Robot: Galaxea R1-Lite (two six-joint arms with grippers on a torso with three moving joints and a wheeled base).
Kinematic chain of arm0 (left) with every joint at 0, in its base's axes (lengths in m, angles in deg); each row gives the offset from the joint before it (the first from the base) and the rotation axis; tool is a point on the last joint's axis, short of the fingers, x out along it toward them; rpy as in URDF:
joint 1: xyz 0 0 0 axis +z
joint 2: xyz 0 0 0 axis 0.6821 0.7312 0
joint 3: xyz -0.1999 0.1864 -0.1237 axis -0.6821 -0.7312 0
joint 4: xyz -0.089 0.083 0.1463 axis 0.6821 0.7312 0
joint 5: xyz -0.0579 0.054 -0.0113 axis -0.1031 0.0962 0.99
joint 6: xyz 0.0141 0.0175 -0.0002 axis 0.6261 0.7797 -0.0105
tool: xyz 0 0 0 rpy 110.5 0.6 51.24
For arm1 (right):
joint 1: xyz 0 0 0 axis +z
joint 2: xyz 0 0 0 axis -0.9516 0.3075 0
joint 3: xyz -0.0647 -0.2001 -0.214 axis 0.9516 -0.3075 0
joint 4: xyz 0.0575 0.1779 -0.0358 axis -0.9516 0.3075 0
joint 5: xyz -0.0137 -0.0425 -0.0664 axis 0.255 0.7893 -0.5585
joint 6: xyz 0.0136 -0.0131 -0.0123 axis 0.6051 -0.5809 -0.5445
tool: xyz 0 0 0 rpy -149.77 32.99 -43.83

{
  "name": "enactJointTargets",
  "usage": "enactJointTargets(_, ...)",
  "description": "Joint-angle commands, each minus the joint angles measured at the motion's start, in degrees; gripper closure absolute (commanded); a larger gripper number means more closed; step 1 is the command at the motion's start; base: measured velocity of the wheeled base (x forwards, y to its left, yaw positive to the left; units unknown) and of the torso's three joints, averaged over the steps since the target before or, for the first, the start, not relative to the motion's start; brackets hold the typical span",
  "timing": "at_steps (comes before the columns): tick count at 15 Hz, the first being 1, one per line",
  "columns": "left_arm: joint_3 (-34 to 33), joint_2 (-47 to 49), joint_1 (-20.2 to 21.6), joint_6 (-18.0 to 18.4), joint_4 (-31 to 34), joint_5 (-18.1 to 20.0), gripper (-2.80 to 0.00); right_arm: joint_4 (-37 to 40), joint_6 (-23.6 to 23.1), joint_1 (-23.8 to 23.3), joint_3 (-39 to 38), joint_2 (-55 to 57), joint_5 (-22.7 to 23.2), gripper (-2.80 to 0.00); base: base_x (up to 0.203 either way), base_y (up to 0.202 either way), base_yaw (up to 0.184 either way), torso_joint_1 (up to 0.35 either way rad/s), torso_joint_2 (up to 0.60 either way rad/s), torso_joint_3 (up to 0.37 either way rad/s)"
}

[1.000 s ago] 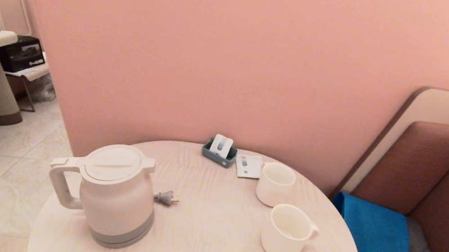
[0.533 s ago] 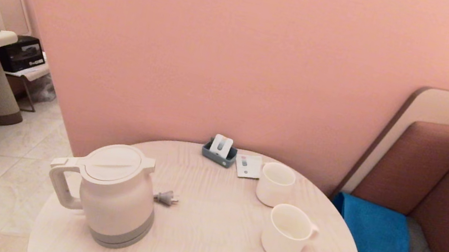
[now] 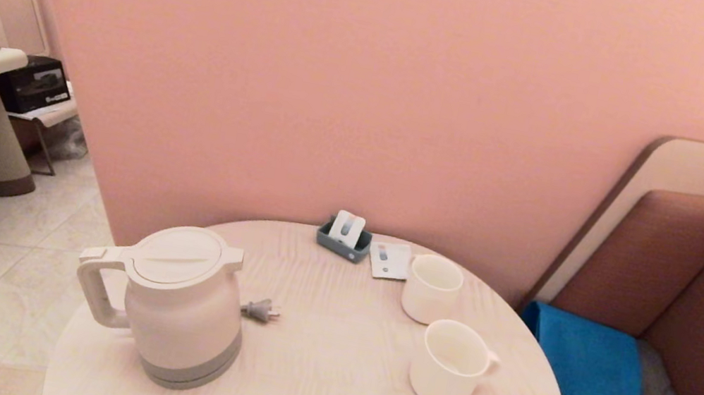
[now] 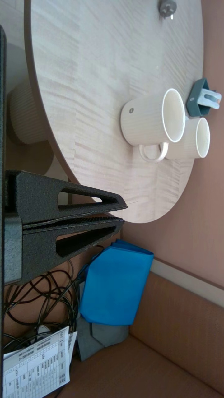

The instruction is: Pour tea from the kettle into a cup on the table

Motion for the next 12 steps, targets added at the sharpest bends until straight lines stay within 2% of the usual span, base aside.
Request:
enactJointTargets(1,0.0,-0.02,0.02,0.06,0.0,0.0,0.0,0.02,-0.05,0.01,0.0,0.07,0.0,0.0,0.0,0.0,0.0,0.0,0.0,0.0)
enactJointTargets(12,0.0,-0.02,0.02,-0.03,0.0,0.0,0.0,0.02,-0.2,-0.08,0.0,0.07,-0.53,0.0,0.0,0.0,0.0,0.0,0.0,0.0)
